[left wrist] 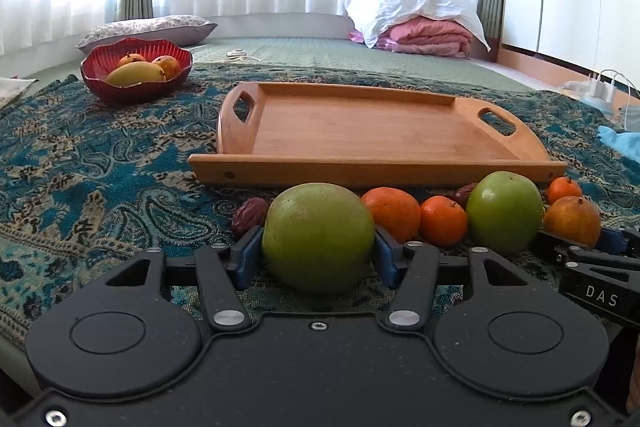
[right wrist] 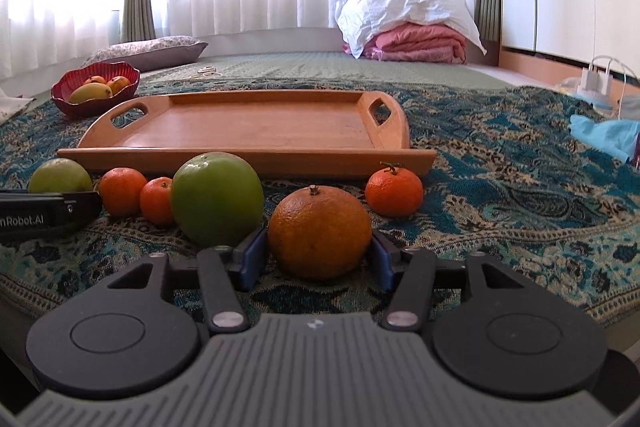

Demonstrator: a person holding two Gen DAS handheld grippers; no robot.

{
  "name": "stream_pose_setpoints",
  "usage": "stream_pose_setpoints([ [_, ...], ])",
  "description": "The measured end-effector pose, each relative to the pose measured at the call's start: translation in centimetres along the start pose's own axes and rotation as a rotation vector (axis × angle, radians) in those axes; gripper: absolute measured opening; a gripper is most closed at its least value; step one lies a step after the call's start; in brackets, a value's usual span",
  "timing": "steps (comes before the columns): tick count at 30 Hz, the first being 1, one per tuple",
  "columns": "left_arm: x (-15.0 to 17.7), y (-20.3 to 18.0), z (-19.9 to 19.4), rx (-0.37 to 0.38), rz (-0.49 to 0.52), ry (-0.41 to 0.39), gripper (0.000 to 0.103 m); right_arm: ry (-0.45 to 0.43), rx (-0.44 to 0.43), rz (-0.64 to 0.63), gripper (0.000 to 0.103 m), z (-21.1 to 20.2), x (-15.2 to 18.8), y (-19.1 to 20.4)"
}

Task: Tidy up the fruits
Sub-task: 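Lift the pomelo with the left tool while the right tool lifts the orange toward the tray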

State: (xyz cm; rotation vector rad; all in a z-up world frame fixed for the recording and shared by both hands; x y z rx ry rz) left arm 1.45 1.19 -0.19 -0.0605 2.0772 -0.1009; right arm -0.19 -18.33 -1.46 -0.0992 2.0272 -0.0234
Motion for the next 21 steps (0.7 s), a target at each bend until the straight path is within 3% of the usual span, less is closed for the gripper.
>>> stream_pose_setpoints([
  [12, -2.8, -0.6, -2.3, 0.002, -0.007, -0.075, 0.053, -0.064, -0.008, 0.048, 0.053, -1.4, -2.3, -0.7],
  [21, -5.3, -0.6, -1.8, -0.001, -0.010, -0.075, 0.053, -0.087, -0.016, 0.074, 0.053, -0.9, -5.3, -1.8],
])
Point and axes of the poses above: each gripper's, at about its wrist camera, not at the fingertips, and z roughly the way its jaws point, y to its left, x to its underside, the point moved 1 cm from there along z, roughly the way its jaws point, and after that the axes turned 4 degrees about -z, right-handed, at the moved point
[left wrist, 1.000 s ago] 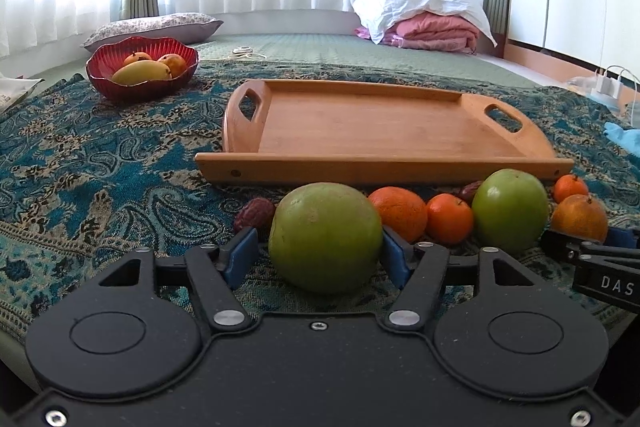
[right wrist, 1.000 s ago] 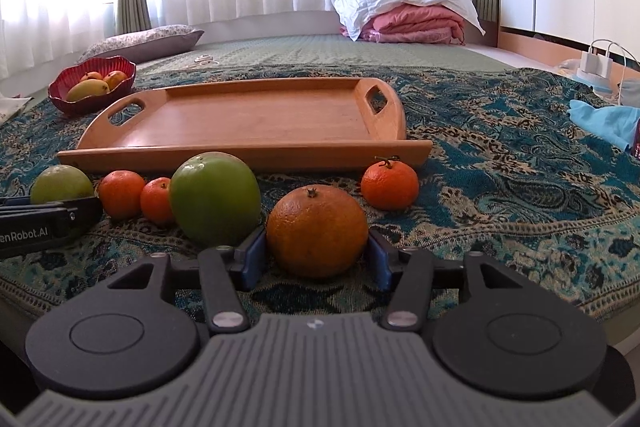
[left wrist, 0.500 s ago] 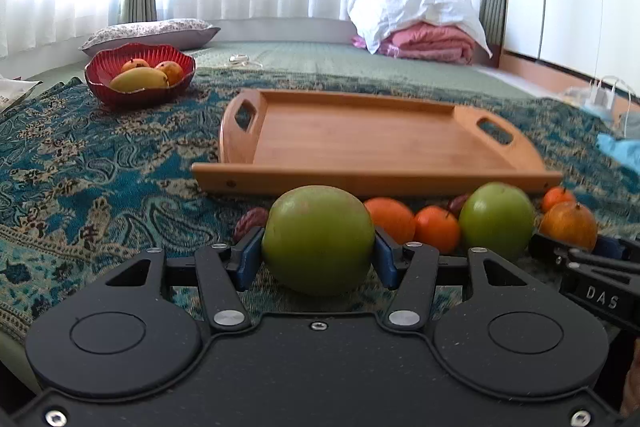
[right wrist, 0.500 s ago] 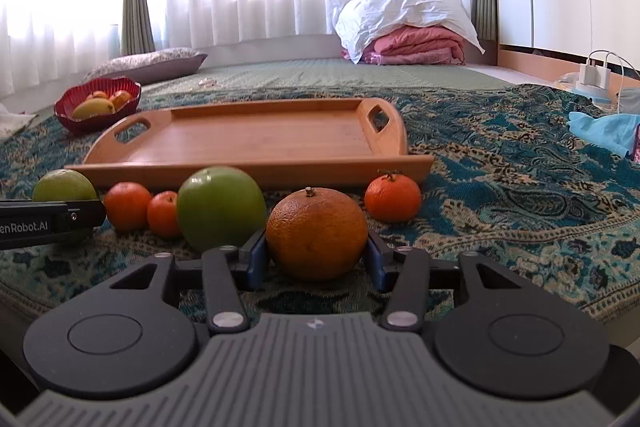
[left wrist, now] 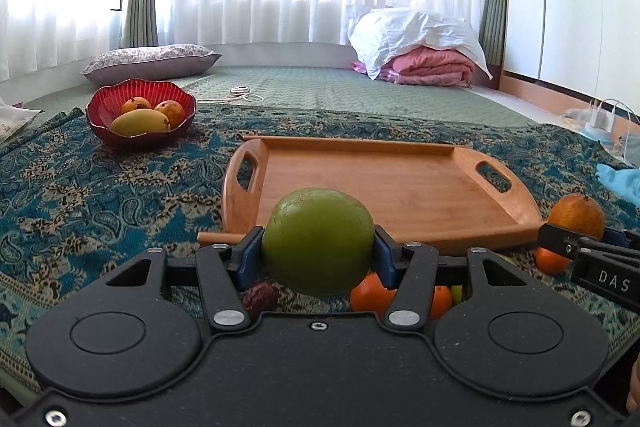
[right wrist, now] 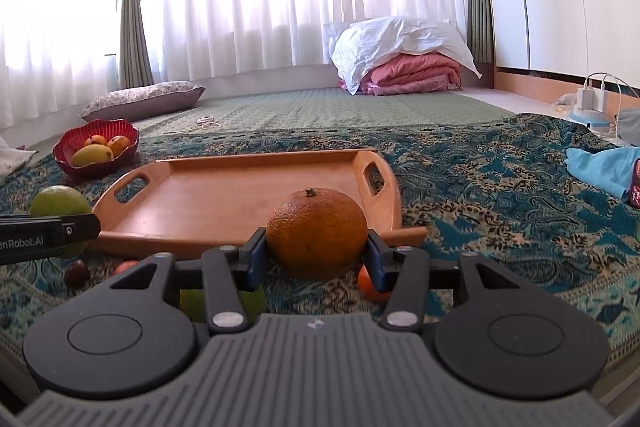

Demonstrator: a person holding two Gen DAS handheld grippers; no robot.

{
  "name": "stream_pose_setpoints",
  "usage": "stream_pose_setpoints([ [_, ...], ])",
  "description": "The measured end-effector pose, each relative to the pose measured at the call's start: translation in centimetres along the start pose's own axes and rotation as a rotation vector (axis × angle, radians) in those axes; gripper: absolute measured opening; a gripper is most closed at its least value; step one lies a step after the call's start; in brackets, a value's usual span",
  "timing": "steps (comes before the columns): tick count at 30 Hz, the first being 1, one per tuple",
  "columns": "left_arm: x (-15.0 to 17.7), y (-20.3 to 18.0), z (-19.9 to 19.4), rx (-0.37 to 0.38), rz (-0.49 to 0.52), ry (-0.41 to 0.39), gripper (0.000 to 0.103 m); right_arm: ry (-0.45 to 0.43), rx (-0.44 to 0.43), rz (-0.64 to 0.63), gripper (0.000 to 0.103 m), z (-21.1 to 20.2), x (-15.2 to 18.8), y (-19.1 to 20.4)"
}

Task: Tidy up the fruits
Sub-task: 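Lift the pomelo with the left tool while the right tool lifts the orange toward the tray, then lower the pomelo onto the tray and open the left tool while the right tool releases the orange there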

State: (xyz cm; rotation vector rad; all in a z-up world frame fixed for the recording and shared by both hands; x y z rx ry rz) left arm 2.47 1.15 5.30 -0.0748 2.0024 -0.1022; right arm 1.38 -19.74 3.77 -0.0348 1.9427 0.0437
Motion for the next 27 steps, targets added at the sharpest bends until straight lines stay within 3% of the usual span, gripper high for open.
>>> stream_pose_setpoints([
  [15, -3.6, 1.5, 2.6, 0.031, -0.053, 0.023, 0.053, 0.064, 0.011, 0.065, 0.053, 3.8, -2.7, -2.8],
  [27, -5.3, 3.0, 8.6, 0.046, -0.106, 0.170, 0.053, 0.197, -0.034, 0.103, 0.053, 8.5, -4.3, -4.1],
])
Point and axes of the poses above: each gripper's, at about its wrist camera, not at the fingertips, and z roughly the way its jaws point, y to its left, x to its underside, the point moved 1 cm from there along z, roughly the way its jaws point, and after that the axes turned 4 degrees about -z, right-handed, at the moved point
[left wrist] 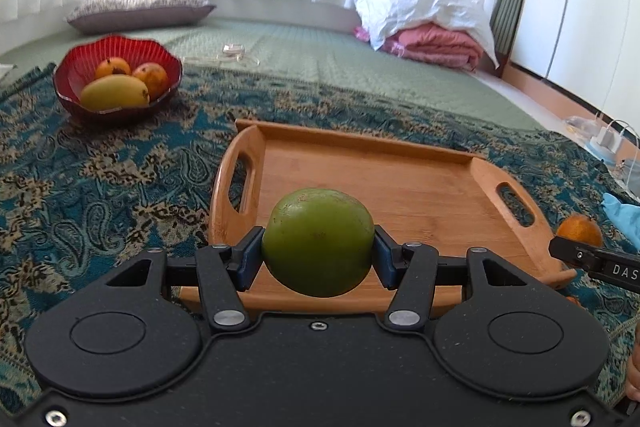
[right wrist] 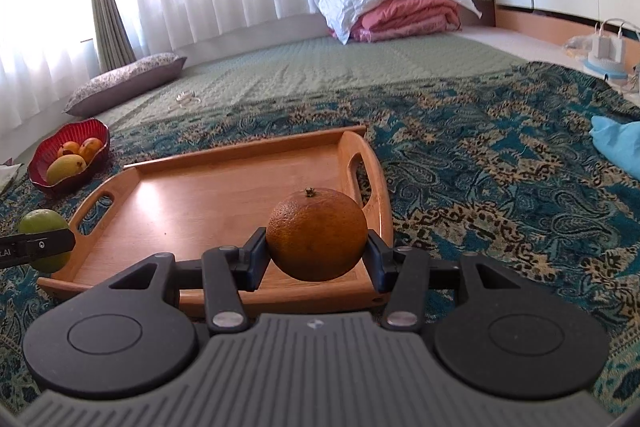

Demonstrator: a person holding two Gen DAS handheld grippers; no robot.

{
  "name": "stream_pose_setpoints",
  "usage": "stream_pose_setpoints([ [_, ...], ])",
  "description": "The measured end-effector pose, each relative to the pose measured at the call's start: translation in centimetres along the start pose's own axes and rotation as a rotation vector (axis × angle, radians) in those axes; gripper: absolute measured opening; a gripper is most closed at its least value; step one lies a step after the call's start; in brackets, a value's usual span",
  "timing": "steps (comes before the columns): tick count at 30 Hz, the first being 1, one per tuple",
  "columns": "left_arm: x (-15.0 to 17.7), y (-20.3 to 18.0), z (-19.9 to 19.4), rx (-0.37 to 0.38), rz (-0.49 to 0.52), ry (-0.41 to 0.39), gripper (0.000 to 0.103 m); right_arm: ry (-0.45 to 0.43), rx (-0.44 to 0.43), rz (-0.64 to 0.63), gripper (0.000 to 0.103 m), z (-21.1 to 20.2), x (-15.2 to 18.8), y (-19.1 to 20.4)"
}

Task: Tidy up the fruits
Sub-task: 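Lower the pomelo onto the tray and open the left tool while the right tool releases the orange there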

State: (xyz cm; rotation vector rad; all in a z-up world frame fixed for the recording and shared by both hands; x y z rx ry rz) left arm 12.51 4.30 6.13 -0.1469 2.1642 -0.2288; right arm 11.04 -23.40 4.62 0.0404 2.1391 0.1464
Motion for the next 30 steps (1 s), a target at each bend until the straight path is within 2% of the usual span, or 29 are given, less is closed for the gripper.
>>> stream_pose_setpoints([
  [5, -0.6, 0.4, 2.3, -0.021, -0.009, 0.051, 0.053, 0.061, 0.001, 0.007, 0.053, 2.3, -0.5, -0.2],
  [9, -0.4, 0.2, 3.4, -0.041, 0.004, 0.067, 0.053, 0.071, 0.017, -0.026, 0.053, 3.1, -0.7, 0.2],
  [30, 0.3, -0.7, 5.4, -0.065, 0.064, 0.075, 0.053, 0.100, 0.037, -0.104, 0.054, 5.2, 0.2, 1.6],
])
Point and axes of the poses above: each gripper's, at about its wrist camera, not at the fingertips, and z roughly the way its jaws point, y to its left, x to its underside, the point moved 1 cm from there along z, roughly the way its jaws point, and after that the axes turned 4 degrees about -z, right-handed, at the moved point
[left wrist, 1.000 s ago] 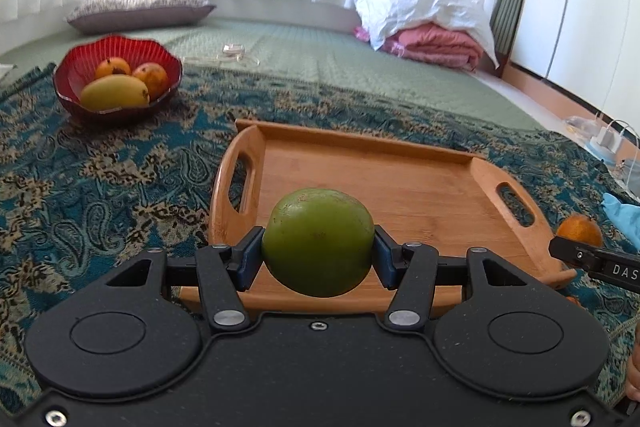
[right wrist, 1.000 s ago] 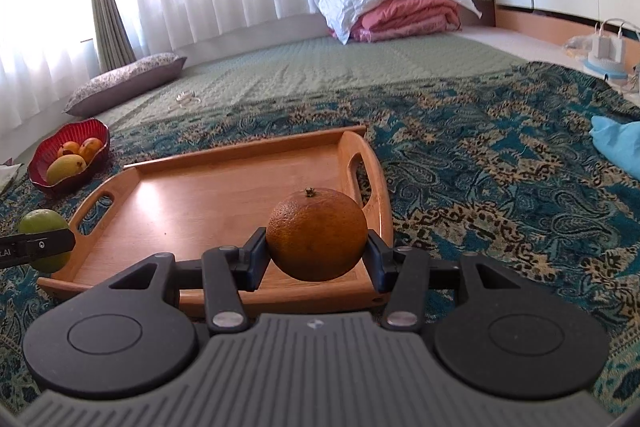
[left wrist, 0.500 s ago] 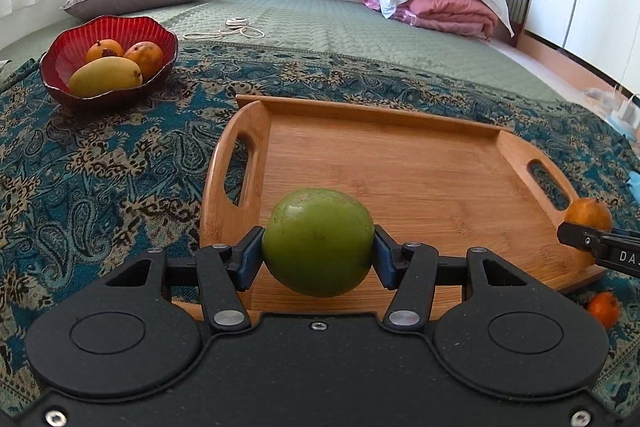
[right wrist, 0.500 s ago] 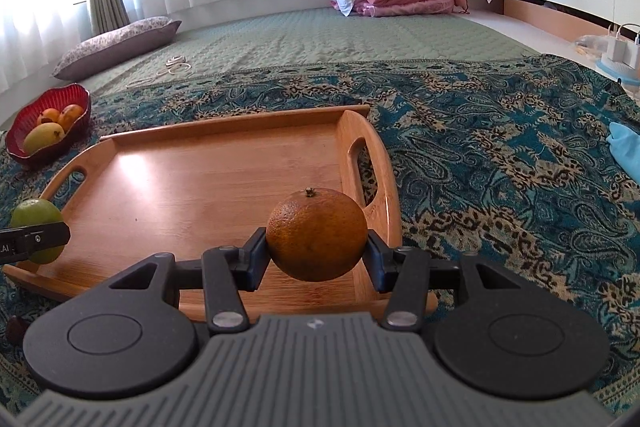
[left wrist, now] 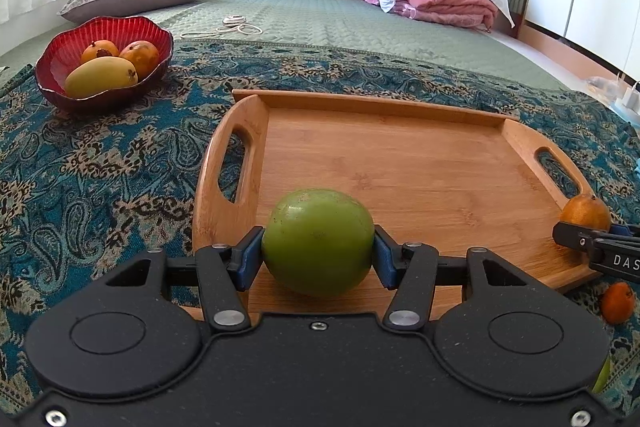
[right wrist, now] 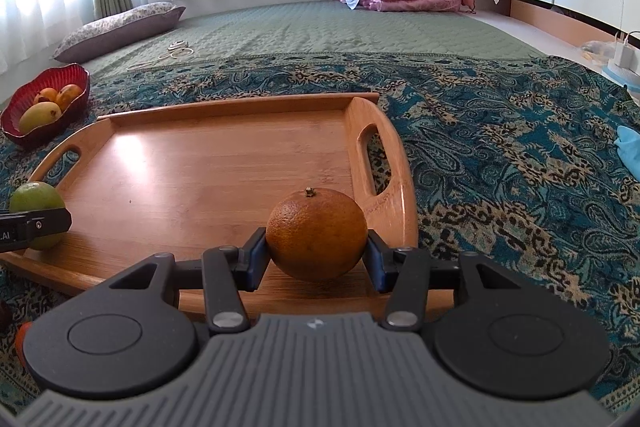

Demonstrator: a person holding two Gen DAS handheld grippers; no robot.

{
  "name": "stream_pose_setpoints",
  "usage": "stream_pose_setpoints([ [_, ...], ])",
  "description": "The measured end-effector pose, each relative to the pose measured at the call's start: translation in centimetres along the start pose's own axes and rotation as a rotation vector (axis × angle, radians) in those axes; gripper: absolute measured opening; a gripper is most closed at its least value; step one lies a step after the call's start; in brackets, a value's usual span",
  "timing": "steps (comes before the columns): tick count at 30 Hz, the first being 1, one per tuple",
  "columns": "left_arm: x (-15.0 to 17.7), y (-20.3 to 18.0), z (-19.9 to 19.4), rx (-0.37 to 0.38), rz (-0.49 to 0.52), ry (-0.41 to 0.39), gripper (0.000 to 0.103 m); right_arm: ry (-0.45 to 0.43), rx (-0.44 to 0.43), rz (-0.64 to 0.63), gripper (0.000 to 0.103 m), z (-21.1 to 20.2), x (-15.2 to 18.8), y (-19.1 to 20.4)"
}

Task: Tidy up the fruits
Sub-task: 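Lower the pomelo onto the tray and open the left tool while the right tool releases the orange there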

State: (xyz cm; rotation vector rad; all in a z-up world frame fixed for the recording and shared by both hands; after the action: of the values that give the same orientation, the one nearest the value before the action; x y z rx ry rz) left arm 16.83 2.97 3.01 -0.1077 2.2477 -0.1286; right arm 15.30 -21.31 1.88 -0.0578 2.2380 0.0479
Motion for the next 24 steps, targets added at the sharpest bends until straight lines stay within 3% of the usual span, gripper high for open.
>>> stream_pose_setpoints([
  [24, 0.2, -0.1, 0.0, -0.001, 0.020, -0.008, 0.053, 0.010, -0.013, 0.004, 0.058, 1.7, -1.0, 1.0],
])
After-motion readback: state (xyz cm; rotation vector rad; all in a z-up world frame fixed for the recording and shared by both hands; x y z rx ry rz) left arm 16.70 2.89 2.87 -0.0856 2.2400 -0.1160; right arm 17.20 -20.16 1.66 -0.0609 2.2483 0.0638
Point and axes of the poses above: each gripper's, at about its wrist camera, not at the fingertips, and z roughly the way its jaws point, y to its left, x to its underside, the point moved 1 cm from there along z, roughly the way its jaws point, and after that the axes turned 4 degrees about -z, right-handed, at the moved point
